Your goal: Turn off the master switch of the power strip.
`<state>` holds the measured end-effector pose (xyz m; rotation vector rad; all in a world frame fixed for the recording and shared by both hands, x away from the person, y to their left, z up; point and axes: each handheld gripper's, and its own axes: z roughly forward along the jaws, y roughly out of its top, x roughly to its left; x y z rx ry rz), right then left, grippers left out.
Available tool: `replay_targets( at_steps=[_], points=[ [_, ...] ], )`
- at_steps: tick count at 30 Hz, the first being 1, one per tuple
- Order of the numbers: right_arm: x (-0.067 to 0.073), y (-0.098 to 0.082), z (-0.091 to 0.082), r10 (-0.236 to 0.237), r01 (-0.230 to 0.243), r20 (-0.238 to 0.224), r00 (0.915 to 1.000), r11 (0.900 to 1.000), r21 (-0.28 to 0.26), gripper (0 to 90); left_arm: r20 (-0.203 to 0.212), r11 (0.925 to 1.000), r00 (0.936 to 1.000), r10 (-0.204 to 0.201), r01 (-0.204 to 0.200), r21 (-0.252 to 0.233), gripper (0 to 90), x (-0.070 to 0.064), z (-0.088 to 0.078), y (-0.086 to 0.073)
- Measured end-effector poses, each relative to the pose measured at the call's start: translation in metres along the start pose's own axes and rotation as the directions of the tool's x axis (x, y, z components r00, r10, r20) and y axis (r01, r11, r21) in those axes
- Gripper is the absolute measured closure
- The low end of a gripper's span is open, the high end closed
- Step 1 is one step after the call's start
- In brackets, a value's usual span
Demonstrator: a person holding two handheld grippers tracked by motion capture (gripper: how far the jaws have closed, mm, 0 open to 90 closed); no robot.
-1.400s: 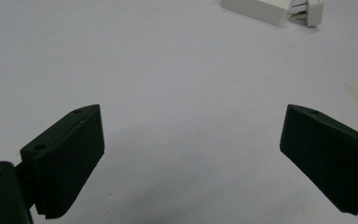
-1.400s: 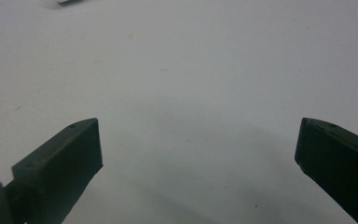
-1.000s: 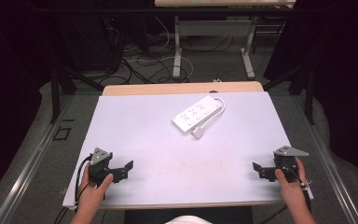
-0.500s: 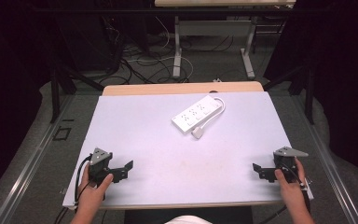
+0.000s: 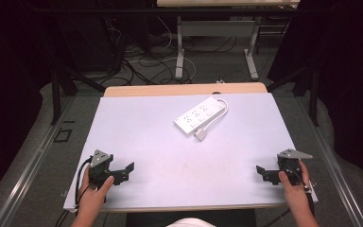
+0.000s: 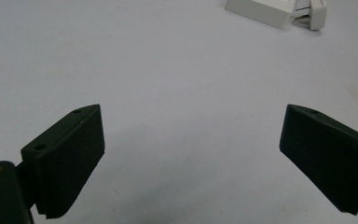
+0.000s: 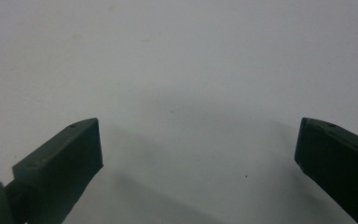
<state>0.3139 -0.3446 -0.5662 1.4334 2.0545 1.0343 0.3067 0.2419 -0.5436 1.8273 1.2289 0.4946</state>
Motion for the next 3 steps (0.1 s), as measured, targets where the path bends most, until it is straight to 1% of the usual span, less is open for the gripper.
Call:
replay_targets(
  at_steps=[3],
  points=[
    [-0.0001,0.0001,0.0005,-0.002,0.002,0.0,1.0,1.0,0.004,0.4,0.0,1.0,1.0,0.002,-0.002,0.001,6.5,0.0,0.0002,0.0001]
  ],
)
